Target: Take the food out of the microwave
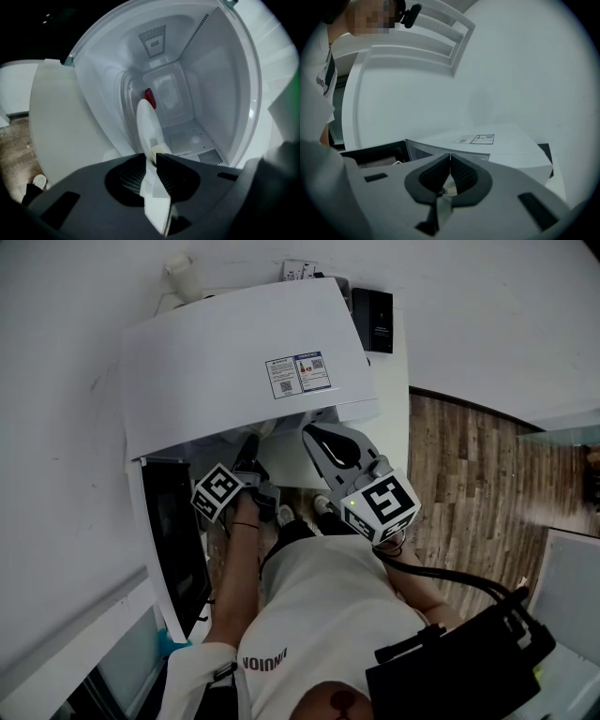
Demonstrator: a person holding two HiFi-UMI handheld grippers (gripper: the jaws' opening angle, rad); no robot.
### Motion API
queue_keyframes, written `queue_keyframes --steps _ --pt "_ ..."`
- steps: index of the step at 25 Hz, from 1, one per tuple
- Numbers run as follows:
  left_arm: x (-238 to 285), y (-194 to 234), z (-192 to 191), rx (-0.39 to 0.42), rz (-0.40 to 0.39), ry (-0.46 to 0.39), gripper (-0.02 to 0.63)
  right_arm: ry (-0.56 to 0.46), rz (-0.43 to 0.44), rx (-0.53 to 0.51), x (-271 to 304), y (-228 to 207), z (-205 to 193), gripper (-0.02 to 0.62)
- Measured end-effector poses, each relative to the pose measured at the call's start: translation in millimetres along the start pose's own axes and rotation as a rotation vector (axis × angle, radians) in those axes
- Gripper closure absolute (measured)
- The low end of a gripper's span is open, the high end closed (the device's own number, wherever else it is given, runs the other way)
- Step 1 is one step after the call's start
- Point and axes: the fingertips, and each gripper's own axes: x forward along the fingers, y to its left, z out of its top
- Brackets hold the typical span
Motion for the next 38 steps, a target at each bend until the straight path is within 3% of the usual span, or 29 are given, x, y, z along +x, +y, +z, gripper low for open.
queue_keyframes --steps 8,15,38 --pt "-2.8 -1.0 1.1 -0.11 -0.035 -0.033 0.552 -0.001 -0.007 0.0 -0.2 -1.8 1.1 0.572" --pt "-4.8 -9.7 5.6 -0.124 -0.068 -0.056 0.58 -0.005 -0.004 -0.001 0.3 -1.1 2.1 0.572" --pt "-23.5 -20.7 -2.9 -0.156 -0.138 -0.051 0.58 -0.014 0.029 -0.009 -2.6 9.1 0.9 0.572"
